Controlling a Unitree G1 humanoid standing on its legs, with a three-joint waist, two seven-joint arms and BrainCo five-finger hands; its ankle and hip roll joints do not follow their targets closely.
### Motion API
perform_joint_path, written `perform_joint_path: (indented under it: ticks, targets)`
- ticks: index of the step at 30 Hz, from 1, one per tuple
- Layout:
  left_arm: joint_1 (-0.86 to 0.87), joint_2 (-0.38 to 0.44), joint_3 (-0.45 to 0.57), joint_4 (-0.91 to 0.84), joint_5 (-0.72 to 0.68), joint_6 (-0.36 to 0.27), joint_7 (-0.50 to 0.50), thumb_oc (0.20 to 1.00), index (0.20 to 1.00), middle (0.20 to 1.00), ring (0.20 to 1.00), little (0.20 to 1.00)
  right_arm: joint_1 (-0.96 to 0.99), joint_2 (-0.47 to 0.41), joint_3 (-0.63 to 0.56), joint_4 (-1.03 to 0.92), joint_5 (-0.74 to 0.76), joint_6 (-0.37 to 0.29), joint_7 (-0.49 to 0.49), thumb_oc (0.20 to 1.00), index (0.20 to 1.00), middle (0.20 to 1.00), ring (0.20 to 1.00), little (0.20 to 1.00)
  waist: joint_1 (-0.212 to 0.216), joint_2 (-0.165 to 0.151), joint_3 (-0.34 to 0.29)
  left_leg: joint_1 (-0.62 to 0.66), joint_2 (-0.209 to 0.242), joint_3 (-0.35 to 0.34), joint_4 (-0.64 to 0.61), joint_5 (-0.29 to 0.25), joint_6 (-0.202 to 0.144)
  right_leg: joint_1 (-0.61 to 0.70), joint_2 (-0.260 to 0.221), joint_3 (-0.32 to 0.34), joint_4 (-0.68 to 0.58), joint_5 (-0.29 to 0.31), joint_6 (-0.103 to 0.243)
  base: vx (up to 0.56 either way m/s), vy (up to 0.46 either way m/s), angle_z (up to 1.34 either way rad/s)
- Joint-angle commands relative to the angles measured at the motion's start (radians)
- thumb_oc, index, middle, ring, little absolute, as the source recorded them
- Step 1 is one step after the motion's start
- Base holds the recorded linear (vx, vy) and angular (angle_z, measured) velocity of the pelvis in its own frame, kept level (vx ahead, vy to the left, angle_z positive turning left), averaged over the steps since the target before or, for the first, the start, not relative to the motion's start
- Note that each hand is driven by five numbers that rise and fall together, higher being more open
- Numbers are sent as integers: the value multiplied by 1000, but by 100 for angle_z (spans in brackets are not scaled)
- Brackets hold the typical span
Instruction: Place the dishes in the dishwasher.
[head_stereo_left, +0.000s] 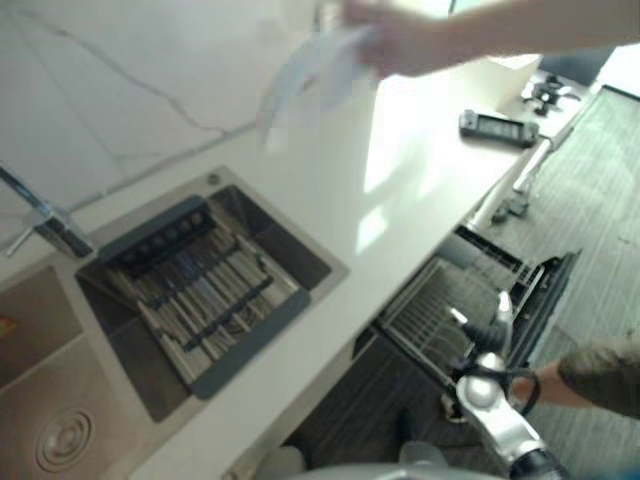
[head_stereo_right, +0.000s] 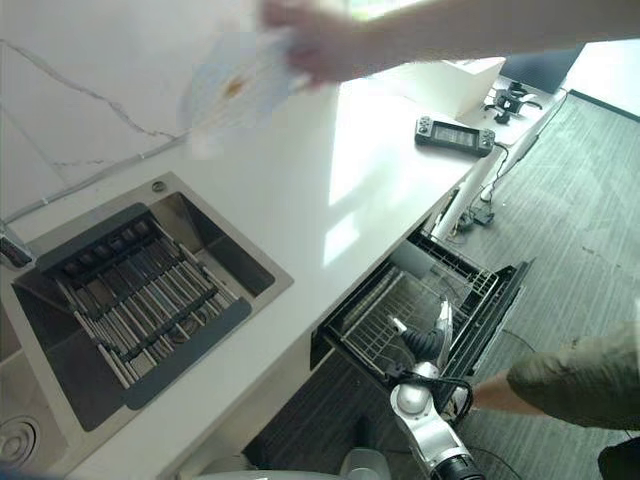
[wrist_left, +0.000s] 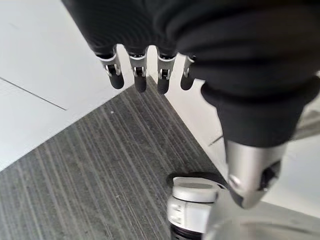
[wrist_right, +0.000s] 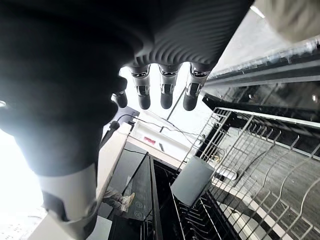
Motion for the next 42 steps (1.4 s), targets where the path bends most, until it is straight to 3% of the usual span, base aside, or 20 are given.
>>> perform_joint_path:
  ticks: [1,4,6,7,8,9,11,14,18,31,33,38,42]
  targets:
    - [-87,-24,29,17,24,18,17,1000,1000,1000,1000,1000,-93,-62,7,-73,-15,-66,5,1000,1000,1000,1000,1000,23,52,46,2,-63,-77,-12,-43,29,101,29,-38,76,-14,-16,-30,-200,15]
    - [-97,-12,45,24,20,29,34,1000,1000,1000,1000,1000,-107,-55,23,-79,-8,-67,17,1000,1000,1000,1000,1000,62,37,28,-5,-45,-90,-7,-45,16,147,-50,-89,21,49,0,-79,-401,19]
    - [-112,6,60,24,-4,35,53,1000,1000,1000,1000,1000,-148,-49,49,-90,14,-55,25,1000,1000,1000,1000,1000,89,32,33,-16,5,-98,2,-40,-18,141,-90,-117,-17,73,17,-215,-732,-13]
    - [-134,28,69,26,-29,34,78,1000,1000,1000,1000,1000,-189,-42,76,-104,46,-42,40,1000,1000,1000,1000,1000,106,15,43,-43,71,-126,20,-20,-59,137,-56,-116,-32,26,28,-292,-952,-28]
    - [-134,30,74,29,-39,20,92,1000,1000,1000,1000,1000,-200,-41,85,-112,46,-37,52,1000,1000,1000,1000,1000,122,4,46,-67,104,-139,36,2,-91,152,-44,-152,-48,1,30,-313,-955,8]
    - [-125,20,83,27,-44,9,112,1000,1000,1000,1000,1000,-216,-45,102,-123,61,-14,71,1000,1000,1000,1000,1000,123,6,47,-60,150,-147,6,47,-123,153,-3,-146,-47,-33,8,-200,-536,2]
    - [-113,5,86,33,-31,2,102,1000,1000,1000,1000,1000,-219,-67,126,-136,40,-16,85,1000,1000,1000,1000,1000,126,23,49,-39,188,-155,-68,110,-149,166,35,-166,-52,-58,-25,-148,-312,-4]
    - [-95,-26,84,49,-10,-4,76,1000,1000,1000,1000,1000,-171,-96,121,-114,31,-51,101,1000,1000,1000,1000,1000,95,55,34,-25,136,-76,-84,111,-132,200,54,-230,-81,-63,-49,-82,-87,25]
    - [-84,-39,71,53,-10,0,57,1000,1000,1000,1000,1000,-147,-111,112,-153,9,-24,116,1000,1000,1000,1000,1000,69,95,17,18,110,-88,-158,131,-141,208,53,-235,-85,-69,-57,33,121,27]
    - [-84,-33,79,64,29,5,41,1000,1000,1000,1000,1000,-141,-113,150,-210,-8,10,162,1000,1000,1000,1000,1000,90,86,-20,88,88,-100,-213,107,-122,263,30,-276,-122,-50,-21,49,39,5]
    - [-85,-32,77,61,34,4,40,1000,1000,1000,1000,1000,-145,-113,153,-222,8,26,200,1000,1000,1000,1000,1000,94,84,-23,88,86,-101,-213,103,-120,267,28,-282,-125,-47,-17,-16,5,0]
    - [-83,-18,89,58,43,8,33,1000,1000,1000,1000,1000,-135,-130,143,-312,166,-61,416,1000,1000,1000,1000,1000,100,72,-33,88,85,-108,-213,100,-117,278,28,-297,-134,-40,-9,-27,-5,4]
    - [-71,-12,106,62,53,-3,29,1000,1000,1000,1000,1000,-105,-146,103,-384,200,-110,506,1000,1000,1000,1000,1000,102,67,-42,83,83,-110,-213,102,-116,288,28,-312,-141,-38,-5,-13,15,11]
